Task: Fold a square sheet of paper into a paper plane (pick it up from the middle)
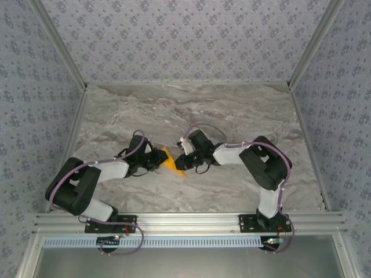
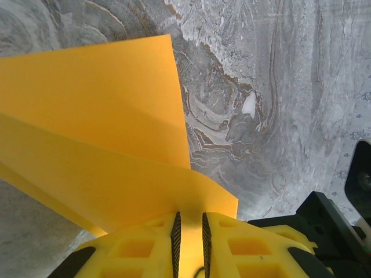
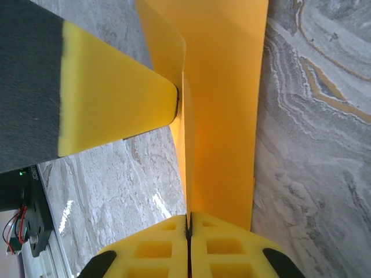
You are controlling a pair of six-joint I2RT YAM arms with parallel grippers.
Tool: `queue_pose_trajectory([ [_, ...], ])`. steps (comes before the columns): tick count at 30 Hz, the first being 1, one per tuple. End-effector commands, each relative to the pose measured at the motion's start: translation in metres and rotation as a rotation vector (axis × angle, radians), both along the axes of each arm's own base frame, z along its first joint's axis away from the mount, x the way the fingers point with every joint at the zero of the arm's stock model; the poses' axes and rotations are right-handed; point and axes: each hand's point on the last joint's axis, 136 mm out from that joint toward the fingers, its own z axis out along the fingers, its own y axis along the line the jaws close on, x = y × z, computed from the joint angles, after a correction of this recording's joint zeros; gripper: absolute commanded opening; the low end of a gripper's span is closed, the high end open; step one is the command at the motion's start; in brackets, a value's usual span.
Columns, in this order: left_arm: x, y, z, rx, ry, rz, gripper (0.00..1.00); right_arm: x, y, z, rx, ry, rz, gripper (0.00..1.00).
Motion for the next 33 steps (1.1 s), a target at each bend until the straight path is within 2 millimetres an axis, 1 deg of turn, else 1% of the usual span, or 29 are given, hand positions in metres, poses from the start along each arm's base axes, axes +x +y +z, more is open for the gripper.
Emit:
queue_pose_trajectory([
  [1,0.006,-0.007,0.007,-0.011,-0.029,-0.016,0.2,-0.006,-0.004,-0.015,-0.034,0.052,0.007,0.08],
  [7,0.004,-0.006,0.003,-0.004,-0.019,-0.016,0.2,-0.006,-0.006,-0.024,-0.066,0.065,0.002,0.08],
  [14,0.002,-0.004,-0.001,0.006,-0.011,-0.014,0.2,-0.003,-0.005,-0.02,-0.067,0.06,0.003,0.1],
  [18,0.003,-0.003,-0.003,0.015,-0.008,-0.013,0.2,-0.002,-0.003,-0.014,-0.058,0.055,0.01,0.13],
  [21,0.003,-0.002,-0.005,0.023,-0.004,-0.011,0.19,-0.002,-0.003,-0.009,-0.047,0.044,0.021,0.17],
  [27,0.005,-0.002,-0.006,0.028,-0.002,-0.006,0.19,-0.008,-0.007,0.001,-0.034,-0.015,0.077,0.25],
  [30,0.006,-0.002,-0.007,0.032,-0.001,-0.005,0.19,-0.011,-0.012,0.002,-0.048,-0.052,0.104,0.28],
  [33,0.007,-0.002,-0.008,0.04,0.002,-0.005,0.19,-0.013,-0.015,0.001,-0.062,-0.079,0.135,0.28],
])
